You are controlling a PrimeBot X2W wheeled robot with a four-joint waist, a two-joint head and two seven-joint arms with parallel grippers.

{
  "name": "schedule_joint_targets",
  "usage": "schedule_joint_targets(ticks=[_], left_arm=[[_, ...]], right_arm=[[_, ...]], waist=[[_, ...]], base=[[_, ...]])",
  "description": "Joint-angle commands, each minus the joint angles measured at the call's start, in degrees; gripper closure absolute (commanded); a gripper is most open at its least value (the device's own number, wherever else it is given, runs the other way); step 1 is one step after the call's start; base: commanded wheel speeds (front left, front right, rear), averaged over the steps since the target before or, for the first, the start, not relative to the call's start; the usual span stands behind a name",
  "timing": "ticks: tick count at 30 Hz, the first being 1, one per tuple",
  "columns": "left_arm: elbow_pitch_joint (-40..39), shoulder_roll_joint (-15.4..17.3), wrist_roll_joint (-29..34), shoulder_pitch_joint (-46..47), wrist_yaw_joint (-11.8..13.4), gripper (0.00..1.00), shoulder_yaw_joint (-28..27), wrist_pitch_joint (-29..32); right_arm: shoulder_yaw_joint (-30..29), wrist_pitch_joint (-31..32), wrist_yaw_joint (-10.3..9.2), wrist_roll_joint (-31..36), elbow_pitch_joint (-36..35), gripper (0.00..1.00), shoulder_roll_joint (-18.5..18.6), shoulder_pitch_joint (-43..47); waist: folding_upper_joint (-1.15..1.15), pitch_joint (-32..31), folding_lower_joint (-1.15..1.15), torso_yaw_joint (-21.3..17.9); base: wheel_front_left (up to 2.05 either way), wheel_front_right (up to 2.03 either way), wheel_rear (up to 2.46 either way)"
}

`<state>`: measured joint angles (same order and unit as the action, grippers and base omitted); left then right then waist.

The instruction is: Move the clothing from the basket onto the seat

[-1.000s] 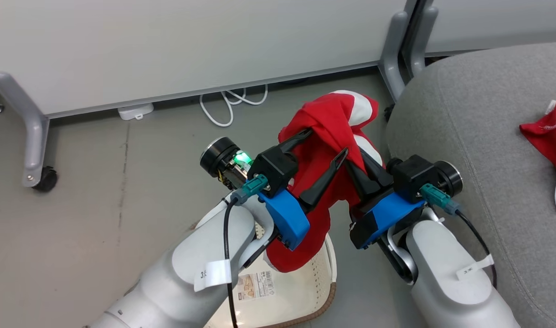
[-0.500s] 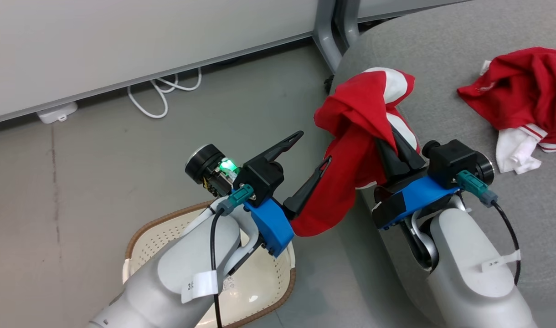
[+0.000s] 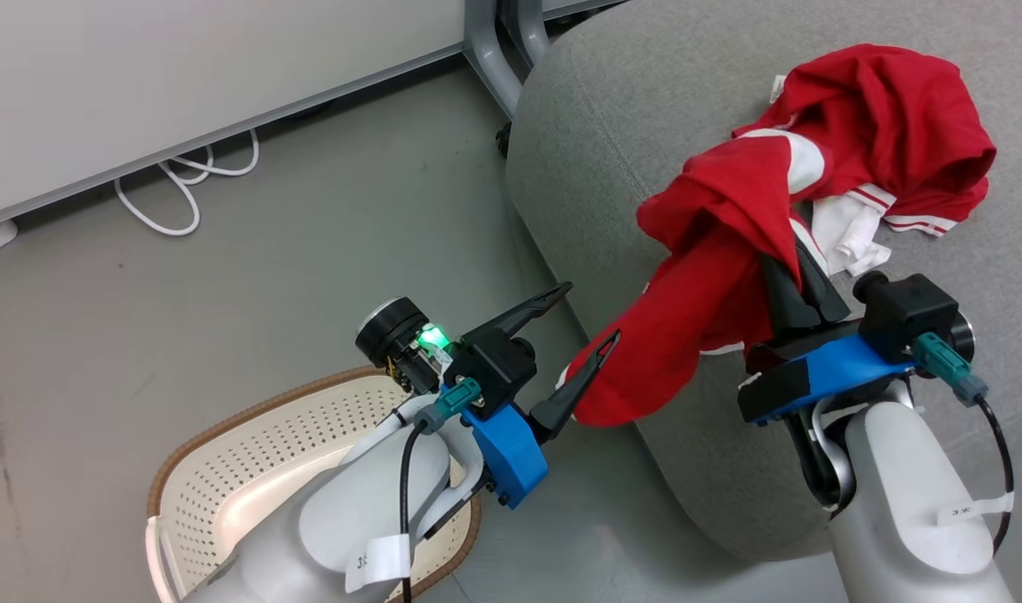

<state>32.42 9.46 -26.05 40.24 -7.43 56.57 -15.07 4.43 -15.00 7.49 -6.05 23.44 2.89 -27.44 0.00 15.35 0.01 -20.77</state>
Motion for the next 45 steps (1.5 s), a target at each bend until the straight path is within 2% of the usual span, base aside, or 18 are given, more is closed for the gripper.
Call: schedule_joint_targets(ticks=[1, 12, 26, 34, 40, 45], left_arm=[[-0.4, 0.1, 0.3, -0.3, -0.1, 0.00, 0.1, -0.1], [-0.9, -0.1, 0.9, -1.6, -0.1, 0.00, 0.6, -0.1], [-1.3, -0.2, 1.0, -1.1, -0.1, 0.00, 0.1, -0.1], [-1.7, 0.9, 2.5, 0.6, -0.1, 0.00, -1.6, -0.1], [-2.0, 2.6, 3.7, 4.1, -0.1, 0.00, -1.4, -0.1], [-2.1, 4.7, 4.7, 8.0, -0.1, 0.00, -1.8, -0.1]], right_arm=[[-0.7, -0.3, 0.01, 0.4, -0.6, 1.00, 0.0, 1.0], [-4.8, -0.3, 0.01, 1.0, -3.9, 1.00, 0.0, 5.7], [-5.4, -0.3, 0.01, 1.2, -4.7, 1.00, 0.0, 6.3], [-4.0, -0.3, 0.01, 2.8, -6.1, 1.00, 1.0, -0.9], [-5.4, -0.3, 0.01, 3.5, -7.5, 1.00, 4.6, -11.1], [-9.9, -0.3, 0.01, 3.7, -8.5, 1.00, 8.3, -20.5]], waist=[[0.00, 0.2, -0.01, -0.9], [0.00, 0.2, -0.01, -3.5], [0.00, 0.3, -0.01, -3.0], [0.00, 4.0, -0.01, -3.0], [0.00, 10.0, -0.01, -2.3], [0.00, 16.7, -0.01, -1.7]], base=[[0.00, 0.00, 0.00], [0.00, 0.00, 0.00], [0.00, 0.00, 0.00], [0.00, 0.00, 0.00], [0.00, 0.00, 0.00], [0.00, 0.00, 0.00]])
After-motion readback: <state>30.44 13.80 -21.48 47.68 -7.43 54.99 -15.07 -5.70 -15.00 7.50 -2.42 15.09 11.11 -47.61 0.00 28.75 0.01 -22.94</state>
